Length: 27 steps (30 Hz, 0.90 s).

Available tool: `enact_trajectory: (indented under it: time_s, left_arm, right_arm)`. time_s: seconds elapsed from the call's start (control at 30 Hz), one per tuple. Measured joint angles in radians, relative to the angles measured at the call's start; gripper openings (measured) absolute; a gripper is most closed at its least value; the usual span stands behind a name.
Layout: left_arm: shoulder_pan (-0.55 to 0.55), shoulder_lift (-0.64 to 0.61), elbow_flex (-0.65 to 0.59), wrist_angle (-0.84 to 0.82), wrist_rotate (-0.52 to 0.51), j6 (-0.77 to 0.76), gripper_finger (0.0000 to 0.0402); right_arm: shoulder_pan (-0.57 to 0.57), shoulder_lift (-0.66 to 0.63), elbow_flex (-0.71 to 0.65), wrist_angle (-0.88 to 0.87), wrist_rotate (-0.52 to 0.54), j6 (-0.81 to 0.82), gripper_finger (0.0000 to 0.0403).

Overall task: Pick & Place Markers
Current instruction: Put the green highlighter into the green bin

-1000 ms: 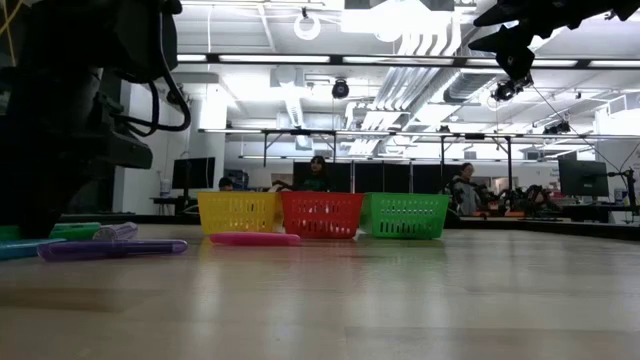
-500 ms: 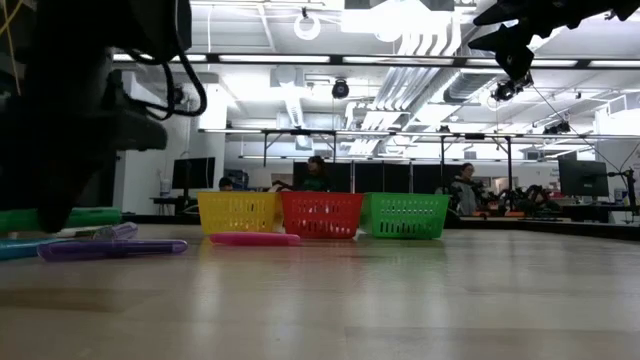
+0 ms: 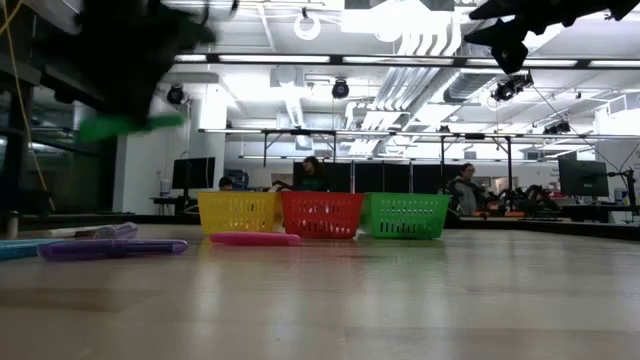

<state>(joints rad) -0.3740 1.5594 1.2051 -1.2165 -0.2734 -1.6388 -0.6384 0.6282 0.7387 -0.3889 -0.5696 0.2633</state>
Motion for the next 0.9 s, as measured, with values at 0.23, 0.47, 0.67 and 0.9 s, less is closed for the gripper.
enact_trajectory:
  time_s: [0.23,0.47,0.67,0.9]
  left_arm:
    - [0.052,-0.021,0.211,0.057,-0.366,0.198,0.0060]
    - [0.170,-0.021,0.331,0.356,-0.455,0.648,0.0060]
    - [0.258,-0.021,0.337,0.635,-0.430,0.917,0.0060]
    - [0.322,0.017,0.336,0.788,-0.325,1.048,0.0060]
  right_arm:
    - [0.000,0.072,0.000,0.147,-0.077,0.023,0.0158]
    - [0.000,0.194,0.000,0.414,-0.166,0.094,0.0158]
    - [0.000,0.279,0.000,0.636,-0.235,0.177,0.0158]
    - [0.017,0.364,0.000,0.825,-0.264,0.236,0.0158]
